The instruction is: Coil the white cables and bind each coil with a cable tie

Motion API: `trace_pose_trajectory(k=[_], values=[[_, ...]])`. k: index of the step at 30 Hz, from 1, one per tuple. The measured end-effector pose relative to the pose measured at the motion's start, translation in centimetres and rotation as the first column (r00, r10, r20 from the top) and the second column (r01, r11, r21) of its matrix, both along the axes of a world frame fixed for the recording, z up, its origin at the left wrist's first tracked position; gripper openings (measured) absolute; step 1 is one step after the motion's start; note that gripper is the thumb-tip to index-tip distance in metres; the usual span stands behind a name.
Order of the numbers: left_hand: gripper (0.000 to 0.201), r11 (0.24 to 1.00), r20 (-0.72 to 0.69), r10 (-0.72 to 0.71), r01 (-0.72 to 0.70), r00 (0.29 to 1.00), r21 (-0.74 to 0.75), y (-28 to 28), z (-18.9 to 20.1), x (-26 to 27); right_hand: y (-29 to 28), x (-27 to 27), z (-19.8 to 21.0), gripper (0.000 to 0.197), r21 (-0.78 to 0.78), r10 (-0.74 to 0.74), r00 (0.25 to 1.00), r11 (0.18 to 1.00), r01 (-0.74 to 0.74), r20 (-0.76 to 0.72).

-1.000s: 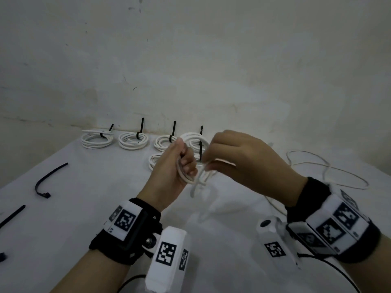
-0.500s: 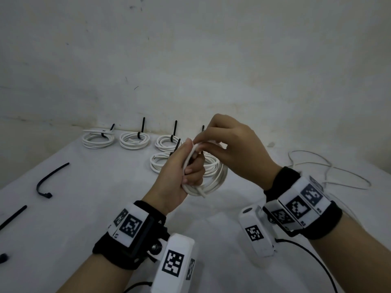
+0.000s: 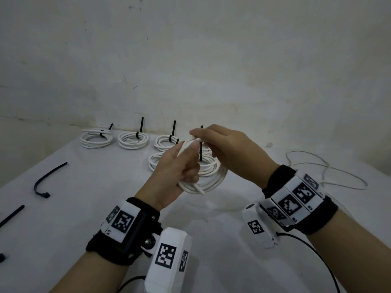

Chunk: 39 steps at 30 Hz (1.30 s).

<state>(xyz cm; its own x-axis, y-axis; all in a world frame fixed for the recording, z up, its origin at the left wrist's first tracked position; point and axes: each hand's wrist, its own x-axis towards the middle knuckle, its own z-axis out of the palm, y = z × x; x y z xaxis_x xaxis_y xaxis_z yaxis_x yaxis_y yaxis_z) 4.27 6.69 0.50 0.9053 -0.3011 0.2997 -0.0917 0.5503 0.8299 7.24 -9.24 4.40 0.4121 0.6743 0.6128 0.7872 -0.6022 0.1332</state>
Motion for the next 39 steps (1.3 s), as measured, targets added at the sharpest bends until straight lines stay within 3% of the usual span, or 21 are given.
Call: trace_pose_trajectory(k=[2, 5, 7, 10, 15, 19, 23, 28, 33, 39], values=[[0.009, 0.996, -0.008, 0.060, -0.059, 0.998, 0.065, 0.4, -0.2, 0.4, -0.1, 0.0, 0.1, 0.049, -0.025, -0.020, 1.000, 0.999, 0.020, -0.020], [0.024, 0.962, 0.021, 0.217, -0.218, 0.976, 0.163, 1.0, -0.8, 1.1, 0.0, 0.0, 0.3, 0.036, -0.035, -0.055, 0.996, 0.998, 0.053, -0.073], [0.020, 0.925, 0.107, 0.305, -0.321, 0.946, 0.202, 1.1, -0.9, 1.1, 0.2, -0.1, 0.4, 0.024, 0.008, -0.044, 0.991, 0.999, 0.045, -0.128], [0.019, 0.901, 0.172, 0.352, -0.383, 0.920, 0.205, 0.8, -1.2, 1.0, 0.3, -0.3, 0.6, 0.024, 0.034, -0.047, 0.985, 0.998, 0.053, -0.163], [0.016, 0.918, 0.124, 0.292, -0.315, 0.948, 0.241, 1.0, -1.2, 1.3, 0.4, -0.3, 0.5, 0.026, 0.043, -0.024, 0.985, 0.999, 0.032, -0.170], [0.037, 0.954, 0.020, 0.099, -0.100, 0.995, 0.283, 1.2, -0.9, 1.0, 0.1, -0.1, 0.7, 0.021, 0.081, 0.015, 0.990, 0.997, -0.004, -0.139], [0.036, 0.992, -0.071, -0.003, 0.012, 0.997, 0.124, 0.6, 0.0, 0.4, 0.3, 0.0, 0.6, 0.020, 0.142, 0.039, 0.986, 0.990, -0.016, -0.161], [0.038, 0.994, -0.113, 0.107, -0.109, 0.988, -0.016, 1.1, 0.3, 1.0, -1.6, -0.7, 0.3, 0.022, 0.194, -0.048, 0.946, 0.974, 0.115, -0.319], [0.043, 0.960, -0.218, 0.131, -0.178, 0.967, -0.215, 2.6, 0.3, 2.1, -5.9, -1.2, -0.9, 0.011, 0.292, -0.071, 0.887, 0.930, 0.225, -0.457], [0.044, 0.932, -0.230, 0.131, -0.199, 0.964, -0.302, 2.4, 0.1, 2.4, -8.7, -1.1, -1.9, 0.034, 0.332, -0.039, 0.872, 0.916, 0.227, -0.488]])
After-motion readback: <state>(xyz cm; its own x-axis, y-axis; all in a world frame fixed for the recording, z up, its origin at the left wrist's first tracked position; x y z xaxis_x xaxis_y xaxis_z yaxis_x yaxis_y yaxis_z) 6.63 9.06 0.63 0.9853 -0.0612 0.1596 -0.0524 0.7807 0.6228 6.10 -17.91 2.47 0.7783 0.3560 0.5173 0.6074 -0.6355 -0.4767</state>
